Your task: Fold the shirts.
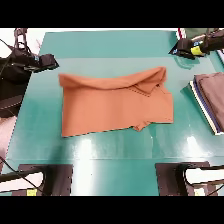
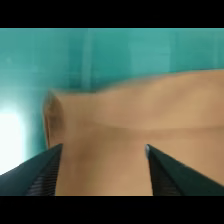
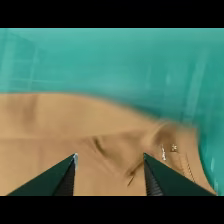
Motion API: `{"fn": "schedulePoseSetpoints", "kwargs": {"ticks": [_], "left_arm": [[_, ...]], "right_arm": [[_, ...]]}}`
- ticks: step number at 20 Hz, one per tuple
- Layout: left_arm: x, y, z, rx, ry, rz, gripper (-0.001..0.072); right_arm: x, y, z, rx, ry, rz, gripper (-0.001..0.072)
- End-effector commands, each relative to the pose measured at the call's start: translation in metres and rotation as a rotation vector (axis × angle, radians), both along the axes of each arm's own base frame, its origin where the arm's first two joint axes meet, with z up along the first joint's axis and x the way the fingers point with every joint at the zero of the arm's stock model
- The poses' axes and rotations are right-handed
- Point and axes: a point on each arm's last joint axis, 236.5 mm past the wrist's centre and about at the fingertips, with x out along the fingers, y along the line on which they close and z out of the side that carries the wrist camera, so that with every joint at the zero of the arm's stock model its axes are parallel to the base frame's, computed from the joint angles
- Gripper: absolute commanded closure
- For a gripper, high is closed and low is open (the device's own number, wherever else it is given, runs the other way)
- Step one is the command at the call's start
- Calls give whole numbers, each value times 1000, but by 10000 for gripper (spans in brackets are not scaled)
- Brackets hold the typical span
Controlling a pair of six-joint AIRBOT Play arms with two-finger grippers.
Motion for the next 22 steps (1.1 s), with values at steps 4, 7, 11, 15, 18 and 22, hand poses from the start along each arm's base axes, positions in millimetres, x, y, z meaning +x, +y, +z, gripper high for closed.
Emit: {"fn": "schedulePoseSetpoints", "kwargs": {"ticks": [4,7,11,15,18,22], "left_arm": [[-57,51,-44,10,264,26,91],[-112,48,-83,14,370,19,91],[-206,31,-151,-18,540,19,91],[-252,6,-191,-121,627,30,91],[-247,-4,-204,-190,593,73,91],[-236,-27,-204,-323,537,93,92]], "right_arm": [[-42,-13,-26,-49,145,68,283],[-87,-5,-43,-46,205,92,284],[-120,27,-51,40,193,136,284],[-124,40,-53,97,153,123,284],[-126,46,-53,94,156,141,284],[-127,47,-53,95,157,142,284]]}}
